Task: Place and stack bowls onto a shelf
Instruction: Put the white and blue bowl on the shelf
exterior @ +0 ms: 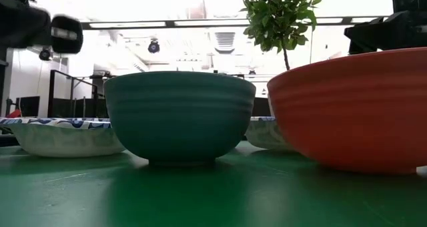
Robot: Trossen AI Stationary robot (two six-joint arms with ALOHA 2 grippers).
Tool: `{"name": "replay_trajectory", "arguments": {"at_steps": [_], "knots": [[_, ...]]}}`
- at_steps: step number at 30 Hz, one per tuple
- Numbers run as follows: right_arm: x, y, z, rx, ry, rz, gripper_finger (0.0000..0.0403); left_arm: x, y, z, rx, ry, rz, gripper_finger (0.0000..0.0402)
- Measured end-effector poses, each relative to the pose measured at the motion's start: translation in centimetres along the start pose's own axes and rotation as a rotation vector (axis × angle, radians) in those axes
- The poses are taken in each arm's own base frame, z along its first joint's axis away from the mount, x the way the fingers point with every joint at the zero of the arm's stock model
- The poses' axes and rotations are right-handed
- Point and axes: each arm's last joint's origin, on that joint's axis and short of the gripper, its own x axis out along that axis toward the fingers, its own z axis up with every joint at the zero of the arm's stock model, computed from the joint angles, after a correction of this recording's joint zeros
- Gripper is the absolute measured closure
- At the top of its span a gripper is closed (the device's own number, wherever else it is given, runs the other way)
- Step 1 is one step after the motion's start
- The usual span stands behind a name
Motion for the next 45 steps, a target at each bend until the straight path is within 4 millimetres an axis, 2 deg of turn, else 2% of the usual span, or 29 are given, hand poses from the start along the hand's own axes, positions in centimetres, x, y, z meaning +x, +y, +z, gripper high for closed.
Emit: {"name": "replay_trajectory", "arguments": {"at_steps": [5,10,14,19,23,32,35,37,39,45], "knots": [[0.0,-0.1,0.2,0.286,-0.02,-0.004,0.0385,-0.4,0.5,2.8,0.015,-0.284,0.049,0.0402],[-0.1,-0.7,1.7,0.528,-0.185,-0.079,0.0385,-1.6,0.7,5.3,-0.063,-0.567,0.057,0.0402],[0.2,-1.1,2.7,0.586,-0.294,-0.085,0.0385,-2.2,0.7,6.2,-0.085,-0.675,0.051,0.0402],[1.3,-1.6,3.9,0.59,-0.319,-0.096,0.0385,-2.2,0.8,6.3,-0.076,-0.675,0.053,0.0402],[3.9,-2.5,5.0,0.573,-0.201,-0.139,0.0385,-2.2,0.8,6.3,-0.075,-0.676,0.054,0.0402],[10.2,-4.8,9.4,0.461,0.046,-0.154,0.0385,-2.2,0.8,6.3,-0.074,-0.676,0.053,0.0402],[12.4,-5.3,9.7,0.445,0.183,-0.164,0.0385,-2.2,0.8,6.3,-0.074,-0.675,0.054,0.0402],[13.9,-5.8,10.8,0.43,0.219,-0.161,0.0385,-2.2,0.8,6.3,-0.085,-0.675,0.05,0.0402],[15.3,-6.2,11.2,0.403,0.283,-0.152,0.0385,-2.2,0.8,6.3,-0.141,-0.675,0.03,0.0402],[20.0,-6.7,10.6,0.349,0.523,-0.111,0.0385,-2.2,0.7,6.3,-0.414,-0.675,-0.067,0.0402]]}}
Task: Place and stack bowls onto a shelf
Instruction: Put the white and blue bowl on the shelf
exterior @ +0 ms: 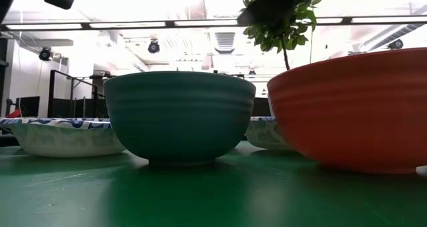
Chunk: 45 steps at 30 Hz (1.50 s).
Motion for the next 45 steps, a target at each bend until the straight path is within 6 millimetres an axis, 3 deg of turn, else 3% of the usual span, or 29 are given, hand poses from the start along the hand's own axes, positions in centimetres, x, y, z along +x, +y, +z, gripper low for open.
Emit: {"name": "replay_trajectory", "arguments": {"at_steps": [11,19,30,37,41,45], "knots": [[6.7,0.4,4.7,-0.1,0.201,0.0,0.0385,0.0,0.0,0.0,0.079,0.0,0.0,0.0402],[10.2,0.6,5.5,-0.176,0.337,0.022,0.0385,0.0,0.0,0.0,0.092,-0.002,-0.001,0.0402],[14.4,0.8,3.2,-0.137,0.425,0.02,0.0385,0.0,0.0,0.0,0.085,-0.001,0.0,0.0402],[17.1,2.4,0.4,-0.054,0.506,0.012,0.0385,0.0,0.1,-0.2,0.08,0.019,0.007,0.0402],[17.8,2.4,-0.2,0.014,0.512,-0.075,0.0385,0.0,0.1,-0.2,0.079,0.024,0.008,0.0402],[17.6,2.0,0.3,0.062,0.466,-0.185,0.0385,0.0,0.1,-0.4,0.076,0.036,0.013,0.0402]]}}
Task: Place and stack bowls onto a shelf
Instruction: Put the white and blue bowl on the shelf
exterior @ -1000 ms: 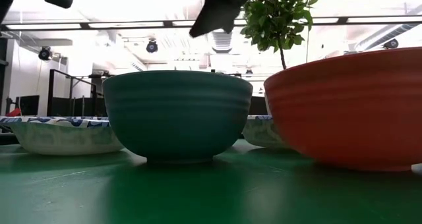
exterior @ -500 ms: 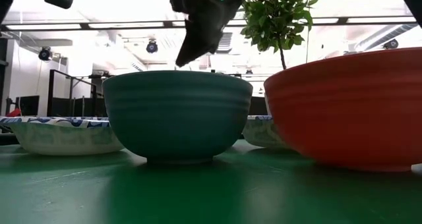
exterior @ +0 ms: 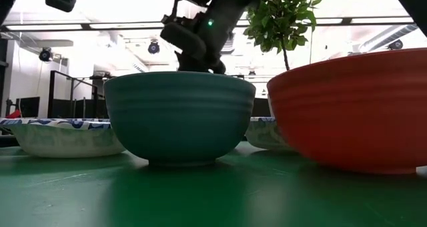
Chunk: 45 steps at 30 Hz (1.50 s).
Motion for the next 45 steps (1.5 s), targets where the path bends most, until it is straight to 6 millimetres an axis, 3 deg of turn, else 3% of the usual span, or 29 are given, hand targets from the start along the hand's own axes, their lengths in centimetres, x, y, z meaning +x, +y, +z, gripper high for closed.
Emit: {"name": "replay_trajectory", "arguments": {"at_steps": [22,30,35,39,45], "knots": [[-0.1,0.6,2.3,-0.075,-0.243,0.067,0.0379,0.0,0.0,0.0,0.0,0.0,0.0,0.0402],[0.0,1.2,1.5,-0.079,-0.17,0.102,0.0289,0.0,0.0,0.0,0.0,0.001,0.0,0.0402],[0.0,1.5,0.6,0.017,-0.077,0.094,0.0235,0.0,0.0,0.0,0.0,0.001,0.0,0.0402],[0.3,1.6,0.4,0.066,-0.068,0.094,0.0217,0.0,0.0,0.0,-0.001,0.001,0.0,0.0402],[3.0,2.2,-0.9,0.059,-0.004,0.065,0.0216,0.0,0.0,0.0,-0.001,0.001,0.0,0.0402]]}}
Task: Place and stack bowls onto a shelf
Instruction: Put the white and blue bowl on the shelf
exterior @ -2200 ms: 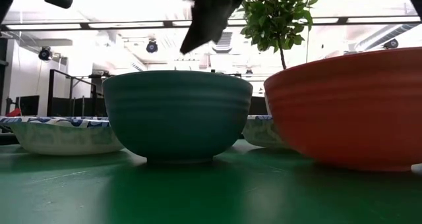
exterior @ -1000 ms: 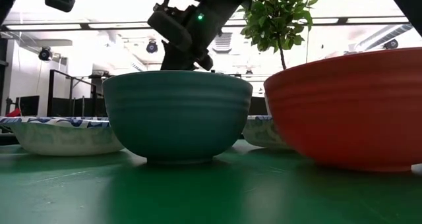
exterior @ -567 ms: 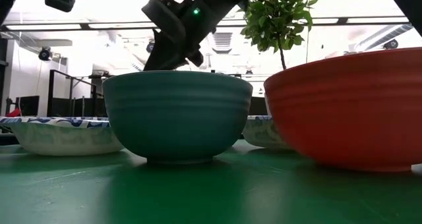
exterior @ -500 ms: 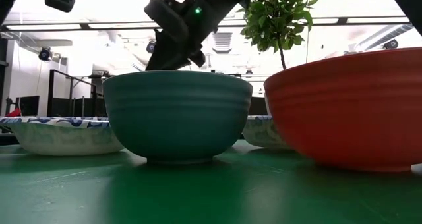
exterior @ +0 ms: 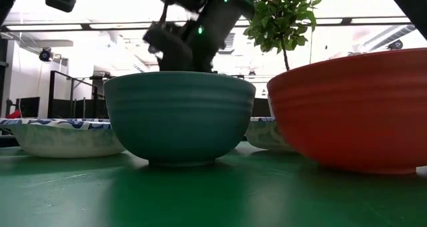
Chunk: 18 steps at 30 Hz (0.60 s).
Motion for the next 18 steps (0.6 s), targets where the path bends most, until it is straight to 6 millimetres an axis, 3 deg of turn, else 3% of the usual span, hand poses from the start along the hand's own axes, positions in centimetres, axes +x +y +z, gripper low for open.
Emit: {"name": "replay_trajectory", "arguments": {"at_steps": [13,18], "knots": [[2.4,-0.5,-1.3,0.02,0.074,-0.038,0.0219,0.0,0.0,0.0,-0.001,0.0,0.0,0.0402],[2.8,-0.7,-1.5,0.028,0.086,-0.041,0.0252,0.0,0.0,0.0,-0.019,0.0,0.0,0.0402]]}}
